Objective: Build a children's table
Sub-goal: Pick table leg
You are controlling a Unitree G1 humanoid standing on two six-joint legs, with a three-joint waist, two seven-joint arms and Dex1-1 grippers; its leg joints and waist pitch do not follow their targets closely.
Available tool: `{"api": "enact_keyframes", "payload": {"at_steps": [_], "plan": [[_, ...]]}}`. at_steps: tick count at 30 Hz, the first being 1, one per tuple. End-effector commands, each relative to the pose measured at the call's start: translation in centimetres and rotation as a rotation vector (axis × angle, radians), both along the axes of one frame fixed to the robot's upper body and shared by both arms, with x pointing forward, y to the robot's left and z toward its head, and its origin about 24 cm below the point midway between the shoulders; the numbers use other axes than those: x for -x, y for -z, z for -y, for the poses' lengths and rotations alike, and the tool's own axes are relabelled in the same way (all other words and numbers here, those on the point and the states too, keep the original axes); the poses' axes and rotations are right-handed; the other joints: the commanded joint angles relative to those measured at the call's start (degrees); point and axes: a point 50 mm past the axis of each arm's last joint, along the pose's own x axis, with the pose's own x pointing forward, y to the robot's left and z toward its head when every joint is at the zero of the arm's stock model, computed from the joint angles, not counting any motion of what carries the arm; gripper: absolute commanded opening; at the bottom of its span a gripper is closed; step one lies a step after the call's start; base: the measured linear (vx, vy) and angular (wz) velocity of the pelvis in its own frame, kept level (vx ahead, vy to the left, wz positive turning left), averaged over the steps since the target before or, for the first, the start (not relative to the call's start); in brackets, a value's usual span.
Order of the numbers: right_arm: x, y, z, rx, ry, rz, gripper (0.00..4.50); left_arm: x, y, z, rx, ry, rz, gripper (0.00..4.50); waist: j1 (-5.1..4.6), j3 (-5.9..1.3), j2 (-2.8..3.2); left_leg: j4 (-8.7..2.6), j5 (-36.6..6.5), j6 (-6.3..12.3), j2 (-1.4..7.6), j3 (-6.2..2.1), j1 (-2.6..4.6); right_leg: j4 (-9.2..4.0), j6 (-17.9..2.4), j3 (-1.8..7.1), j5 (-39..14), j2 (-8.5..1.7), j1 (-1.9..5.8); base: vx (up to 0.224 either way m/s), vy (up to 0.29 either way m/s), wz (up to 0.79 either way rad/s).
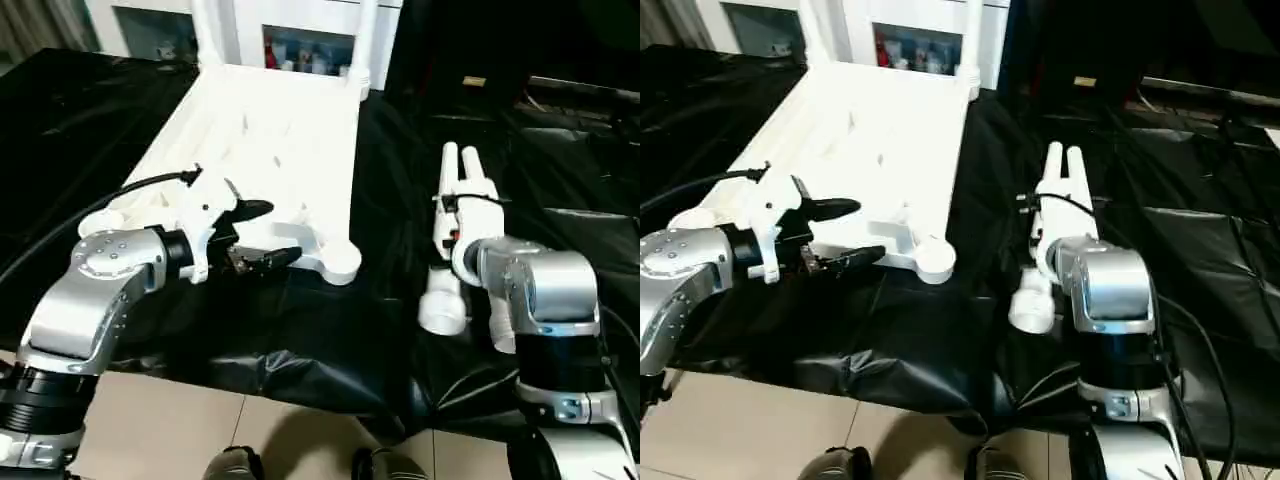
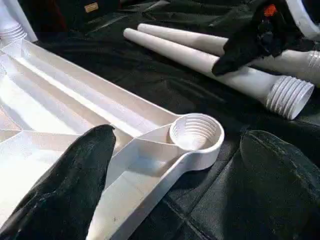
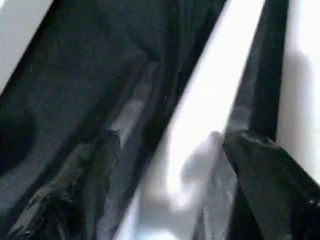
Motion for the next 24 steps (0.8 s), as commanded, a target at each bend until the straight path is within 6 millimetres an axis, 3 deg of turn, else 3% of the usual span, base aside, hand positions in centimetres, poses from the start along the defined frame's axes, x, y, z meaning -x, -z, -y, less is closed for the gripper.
{"api": "enact_keyframes", "payload": {"at_steps": [1,7,15,17,18,20,21,24], "plan": [[0.0,0.0,1.0,0.021,0.040,-0.007,3.80,0.3,-0.3,0.0,-0.004,0.010,0.010,4.44,0.11,-4.94,0.57,-4.09,-15.0,-5.09,0.90,-0.75,2.28,-3.90,-7.3,1.62,-16.7,-1.79,2.30,0.000,0.000,0.00],[0.8,3.1,1.3,-0.069,0.057,-0.145,3.80,0.3,-0.2,0.1,-0.010,0.017,0.010,4.44,0.15,-5.03,0.40,-3.94,-14.1,-4.31,0.85,-0.70,2.03,-3.95,-7.5,1.66,-15.8,-1.88,2.47,0.000,0.000,0.00],[0.7,3.4,0.9,-0.151,0.060,-0.171,3.02,0.9,-0.2,0.9,-0.031,0.108,-0.013,4.50,0.19,-5.22,0.34,-3.97,-13.4,-4.32,0.93,-0.66,2.13,-3.76,-8.1,1.57,-15.5,-1.95,2.52,0.000,0.000,0.00],[0.6,3.5,1.0,-0.156,0.062,-0.175,2.98,1.4,-0.1,1.1,-0.045,0.159,-0.042,4.50,0.18,-5.48,-0.54,-3.84,-12.6,-4.00,0.94,-0.57,2.04,-3.68,-8.1,1.53,-15.9,-2.06,2.75,0.000,0.000,0.00],[0.4,3.6,1.2,-0.163,0.069,-0.183,2.71,1.4,0.2,1.3,-0.093,0.177,-0.036,4.50,0.12,-5.50,-0.84,-3.84,-12.2,-3.82,0.95,-0.51,1.93,-3.74,-7.7,1.53,-16.8,-2.07,2.69,0.000,0.000,0.00],[0.4,3.7,1.3,-0.165,0.072,-0.185,2.64,1.3,0.3,1.3,-0.111,0.174,-0.031,4.50,0.19,-5.56,-0.51,-3.86,-12.7,-4.20,1.04,-0.55,2.17,-3.81,-7.1,1.57,-17.6,-2.13,2.49,0.000,0.000,0.00],[0.3,3.8,1.4,-0.169,0.077,-0.189,2.58,1.3,0.6,1.3,-0.145,0.181,-0.036,4.50,0.15,-5.73,-0.90,-3.85,-12.7,-4.29,1.05,-0.53,2.13,-3.82,-6.9,1.51,-17.7,-2.09,2.61,0.000,0.000,0.00],[0.0,3.9,1.4,-0.167,0.077,-0.190,2.34,0.9,0.7,1.1,-0.176,0.151,0.010,4.50,0.15,-6.16,-0.94,-3.85,-12.9,-5.01,1.05,-0.62,2.13,-3.72,-6.3,1.43,-17.6,-2.13,2.62,0.000,0.000,0.00]]}}
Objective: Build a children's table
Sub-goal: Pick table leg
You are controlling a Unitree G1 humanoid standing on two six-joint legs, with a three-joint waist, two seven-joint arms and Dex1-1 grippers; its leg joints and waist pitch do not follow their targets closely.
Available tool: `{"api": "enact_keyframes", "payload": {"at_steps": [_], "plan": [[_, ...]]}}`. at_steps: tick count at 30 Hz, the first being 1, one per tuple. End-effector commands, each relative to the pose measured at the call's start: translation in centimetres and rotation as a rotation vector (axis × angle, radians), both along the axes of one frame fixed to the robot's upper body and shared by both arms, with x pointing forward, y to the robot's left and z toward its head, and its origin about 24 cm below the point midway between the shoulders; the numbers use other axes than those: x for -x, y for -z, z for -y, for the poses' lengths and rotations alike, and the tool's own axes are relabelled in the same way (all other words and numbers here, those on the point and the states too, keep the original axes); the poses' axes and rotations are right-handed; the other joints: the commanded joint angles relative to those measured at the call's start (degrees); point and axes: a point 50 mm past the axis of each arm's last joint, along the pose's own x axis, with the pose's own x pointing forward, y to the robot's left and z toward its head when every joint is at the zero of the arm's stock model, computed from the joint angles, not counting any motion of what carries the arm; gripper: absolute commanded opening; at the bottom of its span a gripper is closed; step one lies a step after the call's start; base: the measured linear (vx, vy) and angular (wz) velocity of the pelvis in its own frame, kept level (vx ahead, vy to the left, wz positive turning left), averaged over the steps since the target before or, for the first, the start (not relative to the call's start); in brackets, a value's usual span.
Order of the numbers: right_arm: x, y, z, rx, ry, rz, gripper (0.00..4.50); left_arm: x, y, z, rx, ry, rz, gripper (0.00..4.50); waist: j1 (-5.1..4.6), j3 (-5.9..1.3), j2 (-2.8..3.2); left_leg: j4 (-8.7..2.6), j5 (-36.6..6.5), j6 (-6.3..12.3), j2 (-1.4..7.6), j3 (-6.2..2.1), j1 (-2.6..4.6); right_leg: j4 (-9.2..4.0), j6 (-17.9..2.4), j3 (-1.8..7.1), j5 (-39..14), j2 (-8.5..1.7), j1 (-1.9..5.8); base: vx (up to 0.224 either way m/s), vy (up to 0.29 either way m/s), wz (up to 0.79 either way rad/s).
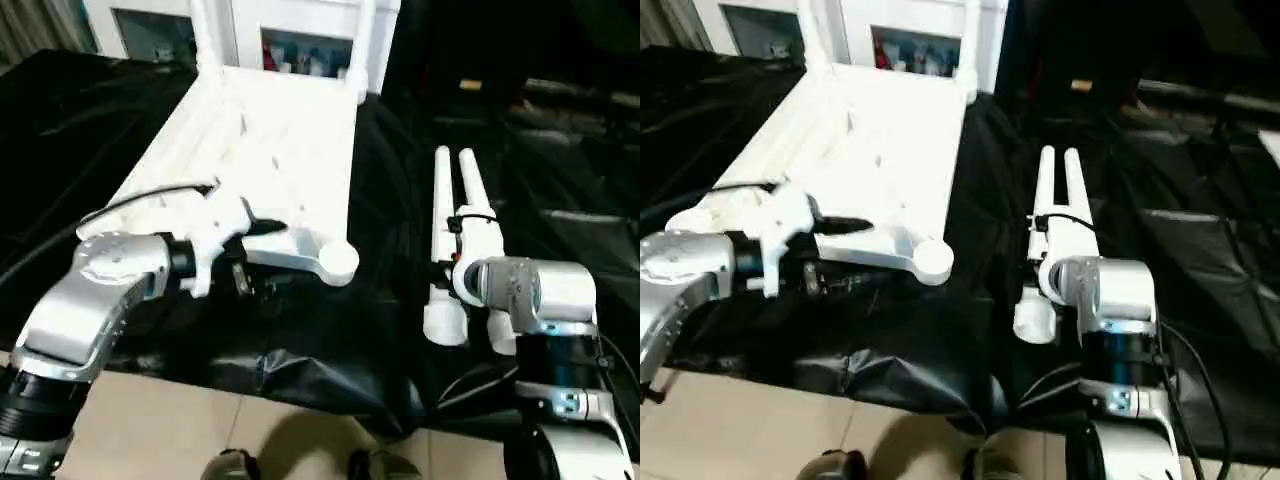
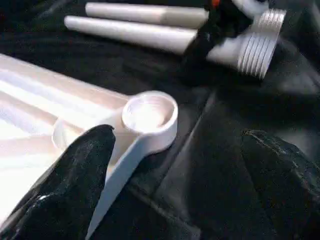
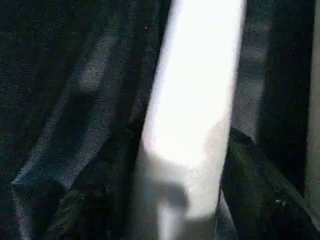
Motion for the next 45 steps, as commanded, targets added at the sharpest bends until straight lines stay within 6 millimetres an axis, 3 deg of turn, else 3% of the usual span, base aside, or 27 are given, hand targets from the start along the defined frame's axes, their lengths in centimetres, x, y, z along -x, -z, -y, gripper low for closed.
{"api": "enact_keyframes", "payload": {"at_steps": [1,5,10,12,14,15,16,20,21,22,23,26,27,28,30,31,34,37,39,41,43,45], "plan": [[-0.3,-0.2,0.4,0.002,0.012,0.012,2.26,-0.2,-0.3,0.2,-0.008,-0.002,0.055,4.50,0.16,-5.38,0.22,-3.79,-13.0,-4.99,1.05,-0.53,2.13,-3.89,-6.4,1.46,-17.7,-2.10,2.52,0.000,0.000,0.00],[-0.6,-0.3,0.6,0.004,0.016,0.020,1.96,-0.8,-0.9,0.4,0.071,-0.076,0.126,4.50,0.16,-5.76,-0.15,-3.52,-12.5,-4.76,1.10,-0.44,2.00,-3.61,-7.3,1.46,-16.2,-2.12,2.71,0.000,0.000,0.00],[-0.8,0.0,0.8,0.010,0.010,0.021,1.81,-0.8,-0.2,1.1,0.104,-0.131,0.074,4.50,0.18,-5.77,-0.35,-3.35,-14.7,-4.98,0.96,-0.55,1.93,-3.90,-6.2,1.38,-19.6,-1.98,2.49,0.000,0.000,0.00],[-0.9,0.0,0.8,0.007,0.011,0.025,1.80,-0.8,0.5,1.2,0.075,-0.146,-0.004,4.50,0.25,-5.79,-0.02,-3.31,-14.8,-4.95,0.90,-0.62,1.96,-3.88,-5.9,1.38,-20.0,-1.98,2.37,0.000,0.000,0.00],[-0.9,0.1,0.8,0.003,0.014,0.032,1.80,-0.9,0.6,1.3,0.101,-0.130,-0.014,4.50,0.26,-5.74,-0.15,-3.31,-16.0,-4.95,0.85,-0.72,1.90,-4.22,-5.6,1.31,-21.9,-2.03,2.31,0.000,0.000,0.00],[-0.9,0.1,0.8,0.002,0.016,0.035,1.80,-0.9,0.5,1.3,0.105,-0.131,-0.012,4.50,0.44,-5.86,0.59,-3.33,-16.1,-5.17,0.85,-0.88,1.95,-4.08,-5.7,1.31,-21.6,-2.12,2.40,0.000,0.000,0.00],[-0.9,0.2,0.6,-0.002,0.016,0.039,1.80,-1.0,0.4,1.3,0.120,-0.139,-0.019,4.50,0.28,-5.91,0.19,-3.30,-16.6,-5.23,0.84,-0.81,1.98,-4.14,-5.9,1.24,-21.0,-1.94,2.31,0.000,0.000,0.00],[-1.0,0.4,0.4,-0.014,0.023,0.052,1.80,-0.9,0.2,1.7,0.127,-0.117,0.002,4.50,0.32,-5.92,0.19,-3.27,-17.0,-4.99,0.86,-0.85,1.96,-4.19,-6.3,1.22,-21.1,-1.97,2.28,0.000,0.000,0.00],[-1.1,0.5,0.4,-0.019,0.025,0.060,1.80,-0.9,0.1,1.8,0.134,-0.118,0.009,4.50,0.37,-6.16,1.39,-3.29,-17.2,-5.49,0.85,-0.95,2.11,-4.14,-6.7,1.18,-19.7,-1.88,2.26,0.000,0.000,0.00],[-1.1,0.4,0.3,-0.029,0.028,0.074,1.80,-1.2,-0.1,1.9,0.152,-0.134,0.012,4.50,0.36,-6.15,0.88,-3.27,-17.6,-5.46,0.76,-0.96,1.99,-4.06,-7.0,1.09,-19.2,-1.77,2.42,0.000,0.000,0.00],[-1.1,0.3,0.2,-0.034,0.028,0.085,1.80,-1.2,-0.1,2.0,0.155,-0.139,0.015,4.50,0.51,-6.19,1.24,-3.22,-17.7,-5.48,0.75,-0.94,2.08,-3.99,-7.1,1.16,-18.9,-1.80,2.41,0.000,0.000,0.00],[-1.6,-0.8,0.0,-0.096,0.029,0.182,1.80,-1.8,-0.7,1.9,0.187,-0.187,0.029,4.50,0.57,-6.30,1.25,-3.19,-18.3,-5.33,0.78,-0.96,2.12,-4.00,-7.3,1.12,-18.8,-1.84,2.47,0.000,0.000,0.00],[-2.3,-3.0,-0.5,-0.221,-0.006,0.369,1.80,-2.4,-2.0,2.0,0.294,-0.214,0.066,4.50,0.52,-6.11,0.73,-3.12,-18.9,-4.80,0.73,-0.76,1.98,-4.23,-7.2,1.17,-19.7,-1.91,2.40,0.000,0.000,0.00],[-2.3,-3.0,-0.5,-0.221,-0.006,0.369,1.80,-2.4,-2.0,2.0,0.294,-0.214,0.066,4.50,0.70,-6.26,0.84,-2.98,-18.8,-4.64,0.78,-0.87,2.07,-4.21,-7.1,1.14,-19.7,-2.05,2.50,0.000,0.000,0.00],[-2.3,-5.0,-0.9,-0.346,-0.083,0.479,1.80,-2.6,-3.1,2.4,0.397,-0.212,0.106,4.50,0.74,-6.21,0.87,-3.18,-17.5,-3.89,0.91,-0.95,1.81,-4.07,-7.5,1.05,-18.4,-1.95,2.64,0.000,0.000,0.00],[-2.2,-5.5,-1.2,-0.424,-0.131,0.485,1.80,-3.0,-3.3,2.6,0.421,-0.250,0.104,4.50,0.70,-6.12,0.56,-3.13,-17.9,-3.38,0.89,-0.87,1.91,-4.07,-7.5,1.03,-18.7,-1.80,2.57,0.000,0.000,0.00],[-1.4,-6.5,-2.0,-0.550,-0.279,0.497,1.79,-4.4,-3.7,2.7,0.459,-0.391,0.084,4.50,0.56,-6.04,0.62,-3.16,-17.4,-2.53,0.80,-0.82,1.65,-4.07,-7.2,1.02,-17.8,-1.46,2.93,0.000,0.000,0.00],[-0.5,-7.0,-2.3,-0.634,-0.399,0.504,1.79,-4.4,-4.2,3.9,0.533,-0.305,-0.041,4.50,1.14,-6.09,0.69,-2.98,-15.7,-1.92,0.73,-0.89,1.67,-4.24,-7.6,1.00,-18.3,-1.93,2.95,0.000,0.000,0.00],[0.0,-7.3,-2.4,-0.685,-0.460,0.522,1.79,-3.9,-5.0,5.5,0.644,-0.161,-0.191,4.50,1.62,-6.07,0.72,-2.85,-14.2,-1.92,0.72,-0.74,1.72,-4.08,-9.4,0.98,-17.0,-2.03,2.82,0.000,0.000,0.00],[0.1,-7.3,-2.5,-0.691,-0.475,0.529,1.79,-3.8,-5.3,6.0,0.690,-0.115,-0.231,4.50,1.77,-6.08,0.56,-2.90,-13.9,-1.80,0.64,-0.72,1.49,-4.06,-10.3,0.87,-15.9,-1.88,2.94,0.000,0.000,0.00],[0.3,-7.6,-2.8,-0.710,-0.511,0.544,1.79,-3.7,-5.8,6.8,0.737,-0.034,-0.292,4.50,1.97,-6.11,1.03,-2.88,-14.6,-1.89,0.62,-0.83,1.55,-4.06,-10.5,0.84,-15.8,-1.94,3.02,0.000,0.000,0.00],[0.4,-7.9,-3.2,-0.736,-0.537,0.549,1.79,-3.8,-6.1,7.1,0.755,-0.006,-0.325,4.50,1.94,-6.09,0.97,-3.02,-15.1,-1.88,0.65,-0.94,1.43,-4.22,-10.1,0.78,-16.5,-1.94,3.18,0.000,0.000,0.00]]}}
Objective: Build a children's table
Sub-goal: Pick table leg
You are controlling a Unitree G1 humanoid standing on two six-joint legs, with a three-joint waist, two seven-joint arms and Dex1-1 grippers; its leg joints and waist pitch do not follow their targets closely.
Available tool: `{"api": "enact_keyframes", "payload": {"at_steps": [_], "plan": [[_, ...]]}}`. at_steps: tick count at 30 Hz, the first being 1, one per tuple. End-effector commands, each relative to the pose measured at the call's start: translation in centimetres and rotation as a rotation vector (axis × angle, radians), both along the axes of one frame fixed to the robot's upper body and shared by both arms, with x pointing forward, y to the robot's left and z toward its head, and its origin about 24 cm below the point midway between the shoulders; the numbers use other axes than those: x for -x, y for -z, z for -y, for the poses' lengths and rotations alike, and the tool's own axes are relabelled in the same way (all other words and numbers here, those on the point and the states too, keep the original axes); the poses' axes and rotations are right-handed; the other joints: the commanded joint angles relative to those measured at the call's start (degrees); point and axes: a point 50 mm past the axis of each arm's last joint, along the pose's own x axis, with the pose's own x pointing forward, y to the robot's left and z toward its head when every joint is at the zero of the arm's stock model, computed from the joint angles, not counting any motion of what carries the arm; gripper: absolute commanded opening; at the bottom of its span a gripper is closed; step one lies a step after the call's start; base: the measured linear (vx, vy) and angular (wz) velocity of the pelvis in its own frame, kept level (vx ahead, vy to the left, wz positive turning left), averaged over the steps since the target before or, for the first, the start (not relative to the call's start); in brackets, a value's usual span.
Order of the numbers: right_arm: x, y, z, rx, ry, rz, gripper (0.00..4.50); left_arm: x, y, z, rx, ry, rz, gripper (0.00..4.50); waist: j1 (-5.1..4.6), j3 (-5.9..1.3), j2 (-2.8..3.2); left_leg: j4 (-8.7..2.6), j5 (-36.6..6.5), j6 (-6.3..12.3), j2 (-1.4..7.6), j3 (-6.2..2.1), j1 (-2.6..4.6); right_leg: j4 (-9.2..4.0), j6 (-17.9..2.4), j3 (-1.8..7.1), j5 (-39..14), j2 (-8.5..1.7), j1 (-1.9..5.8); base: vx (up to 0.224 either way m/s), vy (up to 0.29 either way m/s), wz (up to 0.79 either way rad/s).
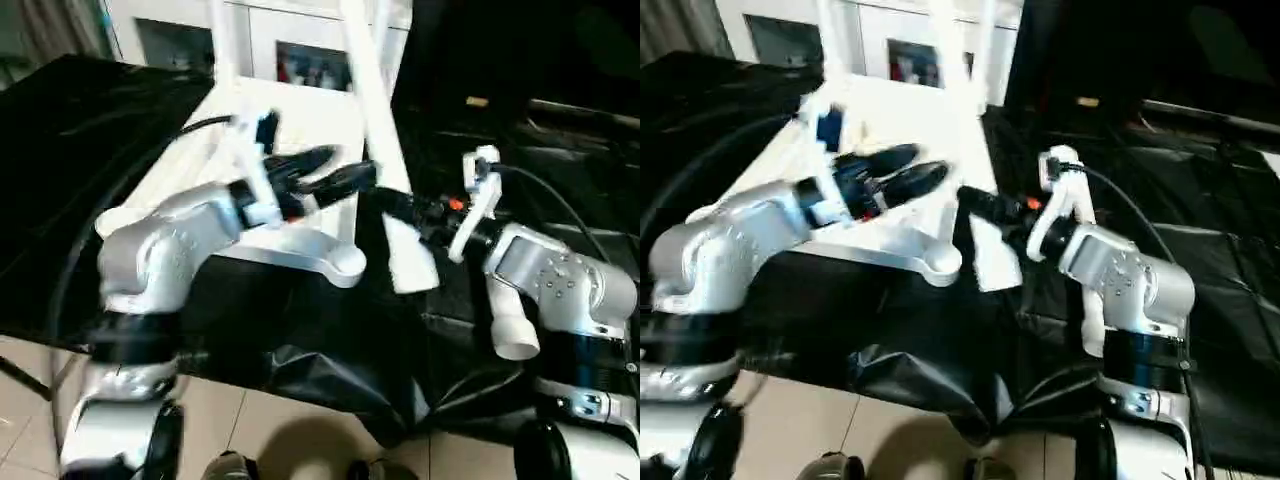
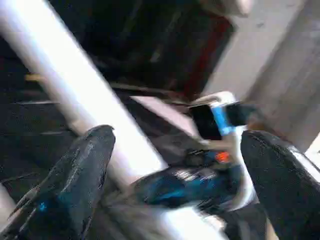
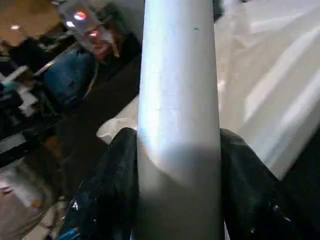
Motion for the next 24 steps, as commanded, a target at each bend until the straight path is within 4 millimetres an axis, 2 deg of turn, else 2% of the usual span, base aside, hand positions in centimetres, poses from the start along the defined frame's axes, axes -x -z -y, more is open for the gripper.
{"api": "enact_keyframes", "payload": {"at_steps": [1,3,4,6,8,9,10,12,13,14,15,16,17,18,19,20,21,22,24], "plan": [[0.3,-1.1,-0.3,-0.023,-0.036,0.056,1.79,0.0,-0.3,0.3,0.033,0.048,-0.029,4.50,0.46,-5.29,0.90,-3.61,-15.0,-1.98,0.63,-0.70,1.58,-4.74,-9.7,0.88,-16.7,-1.91,3.18,0.000,0.000,0.00],[0.5,-1.2,-0.5,-0.031,-0.055,0.064,1.79,-0.1,-0.4,0.3,0.034,0.050,-0.037,4.50,0.51,-5.29,0.82,-3.60,-15.0,-1.87,0.59,-0.70,1.56,-4.86,-9.2,0.90,-17.7,-1.96,3.25,0.000,0.000,0.00],[0.7,-1.2,-0.7,-0.039,-0.070,0.069,1.79,-0.2,-0.4,0.3,0.034,0.052,-0.044,4.50,0.51,-5.30,0.96,-3.74,-14.8,-1.96,0.69,-0.85,1.44,-4.87,-9.0,0.86,-17.8,-2.02,3.35,0.000,0.000,0.00],[1.3,-0.8,-1.9,-0.032,-0.118,0.075,1.79,-0.6,0.0,0.0,-0.006,0.024,-0.058,4.50,0.45,-5.33,0.80,-3.78,-15.6,-2.05,0.78,-0.84,1.68,-5.08,-8.3,0.84,-18.8,-1.95,3.14,0.000,0.000,0.00],[1.3,-0.8,-2.1,-0.024,-0.124,0.078,1.79,-0.7,0.1,0.0,-0.008,0.014,-0.062,4.50,0.49,-5.35,0.99,-3.83,-15.6,-2.35,0.80,-0.93,1.70,-5.01,-8.3,0.83,-19.1,-2.02,3.13,0.000,0.000,0.00],[1.4,-0.7,-2.4,0.001,-0.135,0.084,1.79,-0.9,0.2,0.0,-0.002,-0.010,-0.076,4.50,0.36,-5.36,0.46,-3.81,-15.6,-2.42,0.83,-0.79,1.69,-5.16,-8.1,0.84,-19.4,-1.94,3.11,0.000,0.000,0.00],[1.4,-0.6,-2.6,0.020,-0.139,0.089,1.79,-1.0,0.2,0.0,0.004,-0.017,-0.086,4.50,0.47,-5.37,0.71,-3.87,-15.6,-2.83,0.89,-0.93,1.71,-4.99,-7.9,0.82,-19.8,-2.07,3.14,0.000,0.000,0.00],[1.3,-0.5,-2.8,0.092,-0.129,0.117,1.79,-1.4,0.4,0.1,-0.007,-0.073,-0.077,4.50,0.50,-5.38,0.51,-3.87,-15.5,-2.91,0.96,-0.94,1.65,-5.10,-7.5,0.83,-20.3,-2.16,3.18,0.000,0.000,0.00],[1.1,-0.3,-3.0,0.129,-0.118,0.130,1.79,-1.8,0.5,0.2,0.004,-0.116,-0.093,4.50,0.48,-5.38,0.63,-3.87,-15.7,-3.08,0.99,-0.92,1.62,-5.07,-7.3,0.86,-20.4,-2.16,3.14,0.000,0.000,0.00],[1.0,-0.2,-3.1,0.152,-0.110,0.138,1.79,-2.0,0.6,0.2,0.014,-0.144,-0.107,4.50,0.40,-5.32,0.50,-3.78,-16.3,-3.13,0.86,-0.88,1.59,-5.38,-6.6,0.85,-21.7,-2.11,3.04,0.000,0.000,0.00],[0.7,-0.2,-3.4,0.193,-0.078,0.162,1.79,-2.3,0.6,0.1,0.050,-0.162,-0.153,4.21,0.38,-5.35,0.78,-3.72,-16.3,-3.24,0.76,-0.93,1.53,-5.49,-6.2,0.88,-22.0,-2.24,3.06,0.000,0.000,0.00],[0.7,-0.2,-3.4,0.194,-0.076,0.163,1.79,-2.3,0.6,0.1,0.053,-0.162,-0.158,4.21,0.38,-5.35,0.78,-3.72,-16.3,-3.24,0.76,-0.93,1.53,-5.49,-6.2,0.88,-22.0,-2.24,3.06,0.000,0.000,0.00],[0.7,-0.3,-3.9,0.204,-0.073,0.188,1.79,-2.4,0.7,0.1,0.058,-0.167,-0.186,4.14,0.59,-5.40,1.24,-3.76,-16.2,-3.09,0.66,-1.06,1.56,-5.39,-6.2,0.82,-22.1,-2.23,3.10,0.000,0.000,0.00],[0.9,-0.3,-4.6,0.211,-0.077,0.203,1.79,-2.5,0.8,0.0,0.050,-0.168,-0.219,4.03,0.62,-5.40,1.95,-3.84,-16.3,-3.07,0.63,-1.27,1.51,-5.17,-6.6,0.74,-21.1,-2.16,3.10,0.000,0.000,0.00],[0.9,-0.3,-4.6,0.211,-0.077,0.204,1.79,-2.5,0.9,0.0,0.049,-0.168,-0.221,3.90,0.46,-5.39,1.91,-3.83,-16.8,-3.07,0.60,-1.14,1.56,-5.41,-6.7,0.75,-20.7,-1.98,2.90,0.000,0.000,0.00],[1.0,-0.2,-4.9,0.227,-0.075,0.218,1.79,-2.6,0.9,0.0,0.043,-0.168,-0.229,3.90,0.36,-5.46,1.60,-3.81,-17.0,-3.01,0.61,-1.18,1.59,-5.38,-6.8,0.71,-20.1,-1.96,2.95,0.000,0.000,0.00],[1.1,-0.2,-5.2,0.238,-0.073,0.226,1.79,-2.6,1.0,-0.1,0.036,-0.171,-0.234,3.74,0.65,-5.40,2.45,-3.95,-17.1,-3.03,0.66,-1.41,1.57,-5.01,-7.8,0.70,-18.0,-2.03,3.11,0.000,0.000,0.00],[1.1,-0.1,-5.4,0.240,-0.066,0.229,1.79,-2.7,1.1,-0.2,0.026,-0.182,-0.240,3.68,0.58,-5.40,2.15,-4.00,-17.2,-2.86,0.71,-1.29,1.59,-5.19,-8.0,0.71,-17.6,-1.92,3.08,0.000,0.000,0.00],[1.2,0.0,-5.9,0.247,-0.055,0.239,1.79,-3.0,1.2,-0.7,0.013,-0.209,-0.253,3.50,0.69,-5.54,2.19,-3.87,-16.7,-2.46,0.61,-1.22,1.60,-4.93,-8.8,0.76,-16.3,-1.98,3.22,0.000,0.000,0.00]]}}
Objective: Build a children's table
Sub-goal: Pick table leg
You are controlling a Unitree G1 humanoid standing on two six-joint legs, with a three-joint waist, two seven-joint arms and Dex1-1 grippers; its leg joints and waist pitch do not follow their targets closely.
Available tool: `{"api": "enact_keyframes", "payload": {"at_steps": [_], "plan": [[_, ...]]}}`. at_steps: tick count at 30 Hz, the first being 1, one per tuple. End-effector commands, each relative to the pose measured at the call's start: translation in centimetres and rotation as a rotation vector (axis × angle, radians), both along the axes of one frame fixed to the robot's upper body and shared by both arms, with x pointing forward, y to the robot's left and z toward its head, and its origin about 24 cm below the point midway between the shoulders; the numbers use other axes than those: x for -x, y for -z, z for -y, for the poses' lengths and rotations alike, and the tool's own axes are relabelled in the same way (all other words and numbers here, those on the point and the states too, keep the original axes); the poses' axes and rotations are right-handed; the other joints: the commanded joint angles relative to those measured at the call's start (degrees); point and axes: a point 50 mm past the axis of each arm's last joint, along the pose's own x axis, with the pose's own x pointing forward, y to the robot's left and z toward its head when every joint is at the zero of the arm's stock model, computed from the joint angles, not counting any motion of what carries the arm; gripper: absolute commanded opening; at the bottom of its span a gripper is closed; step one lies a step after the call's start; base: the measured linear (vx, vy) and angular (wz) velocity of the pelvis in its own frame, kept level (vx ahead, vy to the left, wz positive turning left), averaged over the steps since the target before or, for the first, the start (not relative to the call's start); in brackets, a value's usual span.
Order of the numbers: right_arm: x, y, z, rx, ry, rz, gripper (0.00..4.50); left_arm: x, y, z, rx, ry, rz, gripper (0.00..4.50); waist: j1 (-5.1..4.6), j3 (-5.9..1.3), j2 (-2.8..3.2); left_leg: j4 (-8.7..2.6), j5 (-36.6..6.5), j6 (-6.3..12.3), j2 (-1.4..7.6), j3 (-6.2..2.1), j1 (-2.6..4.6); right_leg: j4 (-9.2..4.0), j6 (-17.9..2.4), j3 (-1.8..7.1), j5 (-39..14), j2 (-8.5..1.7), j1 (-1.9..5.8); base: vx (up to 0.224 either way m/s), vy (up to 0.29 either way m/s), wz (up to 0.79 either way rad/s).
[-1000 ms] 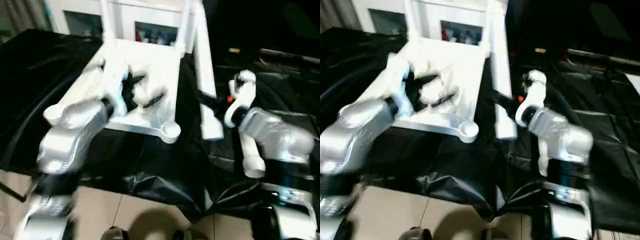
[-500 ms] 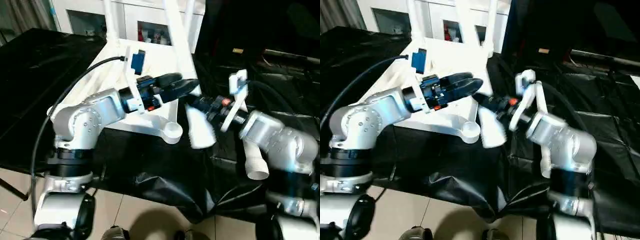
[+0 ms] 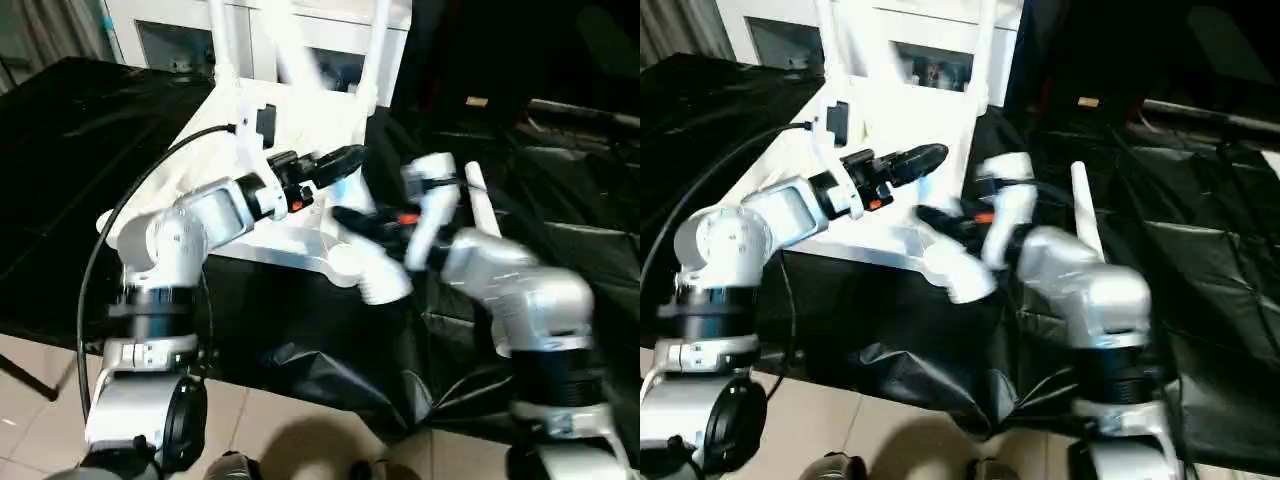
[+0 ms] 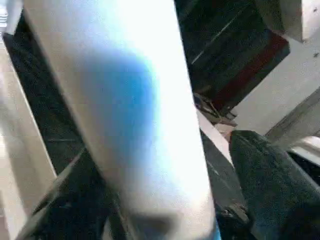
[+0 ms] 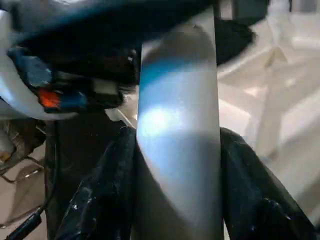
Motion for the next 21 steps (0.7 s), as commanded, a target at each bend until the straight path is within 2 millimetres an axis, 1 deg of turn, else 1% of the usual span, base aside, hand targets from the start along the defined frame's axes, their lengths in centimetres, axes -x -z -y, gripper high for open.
{"api": "enact_keyframes", "payload": {"at_steps": [1,2,3,4,5,6,7,10,11,12,13,14,15,16,18,19,20,21], "plan": [[0.1,-0.1,-0.1,0.028,0.025,0.035,1.79,-0.3,-0.3,0.0,-0.008,-0.005,-0.011,3.50,0.41,-5.37,1.00,-3.84,-16.1,-2.34,0.63,-0.96,1.61,-4.59,-9.0,0.95,-15.8,-1.99,3.11,0.000,0.000,0.00],[0.1,0.1,-0.3,0.048,0.028,0.045,1.79,-0.3,-0.4,-0.2,-0.001,-0.013,-0.014,3.40,0.45,-5.41,0.88,-3.80,-15.8,-2.35,0.68,-0.91,1.66,-4.58,-9.0,0.96,-15.5,-1.99,3.10,0.000,0.000,0.00],[0.1,0.4,-0.7,0.102,0.043,0.069,1.79,-0.5,-0.6,-0.4,0.024,-0.031,-0.023,3.28,0.59,-5.44,0.57,-3.83,-14.8,-2.32,0.77,-0.83,1.58,-4.41,-9.1,1.00,-14.9,-2.01,3.24,0.000,0.000,0.00],[0.0,0.4,-0.8,0.114,0.048,0.074,1.79,-0.5,-0.7,-0.5,0.032,-0.040,-0.028,3.28,0.50,-5.43,0.11,-3.78,-14.4,-2.44,0.80,-0.77,1.48,-4.33,-9.1,0.99,-14.7,-2.03,3.29,0.000,0.000,0.00],[-0.1,0.5,-1.0,0.147,0.063,0.091,1.79,-0.6,-0.8,-0.4,0.045,-0.060,-0.034,3.25,0.56,-5.44,0.18,-3.78,-14.3,-2.56,0.79,-0.78,1.50,-4.22,-9.2,0.97,-14.7,-2.07,3.31,0.000,0.000,0.00],[-0.2,0.6,-1.0,0.164,0.072,0.100,1.79,-0.7,-0.9,-0.4,0.052,-0.069,-0.040,3.10,0.55,-5.41,0.44,-3.76,-14.5,-2.68,0.79,-0.79,1.59,-4.34,-9.1,1.02,-15.1,-2.09,3.22,0.000,0.000,0.00],[-0.4,0.6,-1.2,0.192,0.088,0.115,1.79,-0.8,-1.0,-0.3,0.062,-0.089,-0.051,2.90,0.61,-5.48,0.14,-3.71,-14.6,-2.51,0.81,-0.73,1.61,-4.30,-8.8,1.04,-15.7,-2.12,3.28,0.000,0.000,0.00],[-0.8,0.7,-1.4,0.232,0.114,0.150,1.79,-1.0,-1.0,-0.1,0.058,-0.119,-0.070,2.78,0.70,-5.45,0.49,-3.71,-14.9,-2.51,0.81,-0.75,1.63,-4.50,-8.1,1.05,-16.4,-2.13,3.19,0.000,0.000,0.00],[-0.8,0.7,-1.4,0.232,0.114,0.150,1.79,-1.0,-1.0,-0.1,0.058,-0.119,-0.070,2.65,0.70,-5.40,0.39,-3.75,-15.0,-2.32,0.77,-0.75,1.60,-4.60,-7.7,1.05,-16.4,-2.04,3.16,0.000,0.000,0.00],[-1.0,0.8,-1.3,0.250,0.129,0.157,1.79,-1.1,-0.7,0.1,0.028,-0.134,-0.096,2.46,0.73,-5.47,0.71,-3.75,-15.1,-2.39,0.77,-0.79,1.65,-4.54,-7.6,1.05,-15.8,-1.96,3.12,0.000,0.000,0.00],[-1.1,0.8,-1.2,0.251,0.135,0.157,1.79,-1.1,-0.7,0.2,0.016,-0.136,-0.095,2.46,0.73,-5.47,0.62,-3.76,-15.2,-2.34,0.77,-0.82,1.63,-4.49,-7.6,1.03,-15.4,-1.96,3.19,0.000,0.000,0.00],[-1.3,0.7,-1.1,0.255,0.155,0.158,1.79,-1.2,-0.5,0.3,-0.019,-0.143,-0.091,2.45,0.74,-5.48,0.82,-3.80,-15.3,-2.30,0.73,-0.83,1.61,-4.64,-7.5,1.01,-15.2,-1.92,3.15,0.000,0.000,0.00],[-1.5,0.6,-1.1,0.257,0.178,0.163,1.79,-1.2,-0.5,0.5,-0.031,-0.140,-0.085,2.39,0.81,-5.61,1.09,-3.79,-15.2,-2.35,0.72,-0.90,1.65,-4.55,-7.8,0.97,-14.5,-1.96,3.25,0.000,0.000,0.00],[-1.6,0.6,-1.0,0.256,0.192,0.165,1.79,-1.2,-0.5,0.5,-0.037,-0.138,-0.079,2.26,0.88,-5.67,1.26,-3.77,-15.1,-2.40,0.72,-0.96,1.61,-4.47,-7.9,0.95,-14.0,-1.99,3.31,0.000,0.000,0.00],[-1.7,0.5,-1.0,0.254,0.215,0.172,1.79,-1.1,-0.5,0.5,-0.046,-0.141,-0.072,2.05,0.85,-5.70,1.13,-3.76,-15.3,-2.47,0.70,-0.94,1.66,-4.41,-8.4,0.92,-13.3,-1.92,3.33,0.000,0.000,0.00],[-1.8,0.5,-1.1,0.254,0.220,0.173,1.79,-1.1,-0.5,0.4,-0.046,-0.143,-0.072,2.06,0.86,-5.77,1.11,-3.73,-15.1,-2.53,0.72,-0.94,1.59,-4.28,-8.8,0.92,-12.8,-2.03,3.41,0.000,0.000,0.00],[-1.8,0.5,-1.2,0.254,0.226,0.176,1.79,-1.1,-0.5,0.3,-0.044,-0.152,-0.076,2.05,0.83,-5.75,1.08,-3.71,-15.3,-2.48,0.72,-0.89,1.65,-4.29,-9.0,0.92,-12.6,-1.93,3.35,0.000,0.000,0.00],[-1.8,0.5,-1.3,0.255,0.227,0.178,1.79,-1.1,-0.5,0.2,-0.042,-0.158,-0.079,1.93,0.77,-5.81,0.71,-3.73,-15.4,-2.41,0.75,-0.84,1.61,-4.36,-8.9,0.90,-13.0,-1.95,3.48,0.000,0.000,0.00]]}}
